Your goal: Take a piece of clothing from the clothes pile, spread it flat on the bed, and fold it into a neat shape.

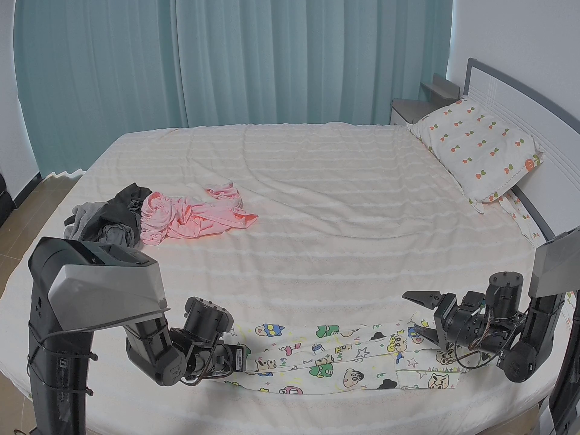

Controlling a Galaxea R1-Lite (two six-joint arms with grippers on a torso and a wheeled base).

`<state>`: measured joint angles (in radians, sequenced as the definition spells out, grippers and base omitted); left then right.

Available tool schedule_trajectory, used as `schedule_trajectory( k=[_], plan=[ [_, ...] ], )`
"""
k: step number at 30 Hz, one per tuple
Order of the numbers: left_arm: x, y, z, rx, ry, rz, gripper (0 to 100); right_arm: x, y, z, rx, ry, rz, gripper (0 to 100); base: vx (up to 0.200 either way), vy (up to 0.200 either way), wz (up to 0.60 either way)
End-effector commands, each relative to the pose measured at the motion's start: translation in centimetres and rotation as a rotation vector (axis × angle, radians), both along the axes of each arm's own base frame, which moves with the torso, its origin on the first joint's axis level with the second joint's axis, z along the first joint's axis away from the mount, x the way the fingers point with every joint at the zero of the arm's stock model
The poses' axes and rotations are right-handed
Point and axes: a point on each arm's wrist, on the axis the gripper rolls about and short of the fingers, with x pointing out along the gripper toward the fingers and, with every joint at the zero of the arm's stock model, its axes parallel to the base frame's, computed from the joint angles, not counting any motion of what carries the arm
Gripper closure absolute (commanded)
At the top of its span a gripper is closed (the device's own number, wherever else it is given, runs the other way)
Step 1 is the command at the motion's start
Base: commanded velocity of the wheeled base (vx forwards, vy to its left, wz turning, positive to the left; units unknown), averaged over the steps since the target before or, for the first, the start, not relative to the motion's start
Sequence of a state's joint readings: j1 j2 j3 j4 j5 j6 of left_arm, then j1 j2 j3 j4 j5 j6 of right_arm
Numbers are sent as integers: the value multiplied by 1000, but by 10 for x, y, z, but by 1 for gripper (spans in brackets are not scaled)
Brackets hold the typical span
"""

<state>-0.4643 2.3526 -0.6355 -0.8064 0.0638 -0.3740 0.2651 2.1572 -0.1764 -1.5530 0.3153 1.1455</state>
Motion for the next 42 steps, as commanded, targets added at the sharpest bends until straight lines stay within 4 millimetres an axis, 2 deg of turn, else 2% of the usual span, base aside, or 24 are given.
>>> schedule_trajectory(
  k=[1, 9, 14, 22, 27, 28, 31, 36, 38, 39, 42],
  plan=[
    [2, 7, 13, -19, -28, 27, 100, 0, 0, 1, 4, -11, 1, 0, 0, 0, 0],
    [4, 37, 34, -47, -56, 104, 100, 1, 0, 2, 6, -14, -3, 0, 0, 0, 0],
    [0, 64, 50, -101, -65, 149, 100, 1, -1, 3, 7, -18, -4, 0, 0, 0, 0],
    [-7, 134, 74, -171, -102, 320, 100, 0, -2, 8, 15, -32, -6, 0, 0, 0, 0],
    [-10, 185, 86, -207, -143, 443, 100, 0, -2, 8, 15, -32, -6, 0, 0, 0, 0],
    [-11, 189, 88, -212, -146, 451, 100, 0, -2, 8, 15, -32, -6, 0, 0, 0, 0],
    [-13, 217, 101, -239, -188, 516, 100, 0, -2, 8, 16, -31, -8, 0, 0, 0, 0],
    [-14, 251, 126, -239, -253, 591, 100, 0, -2, 8, 17, -33, -10, 0, 0, 0, 0],
    [-15, 256, 131, -230, -261, 600, 100, 0, -2, 8, 17, -33, -10, 0, 0, 0, 0],
    [-17, 269, 143, -214, -278, 619, 100, 0, -2, 8, 17, -33, -10, 0, 0, 0, 0],
    [-19, 277, 160, -222, -297, 626, 100, 1, -3, 8, 16, -31, -11, 0, 0, 0, 0]
  ],
)
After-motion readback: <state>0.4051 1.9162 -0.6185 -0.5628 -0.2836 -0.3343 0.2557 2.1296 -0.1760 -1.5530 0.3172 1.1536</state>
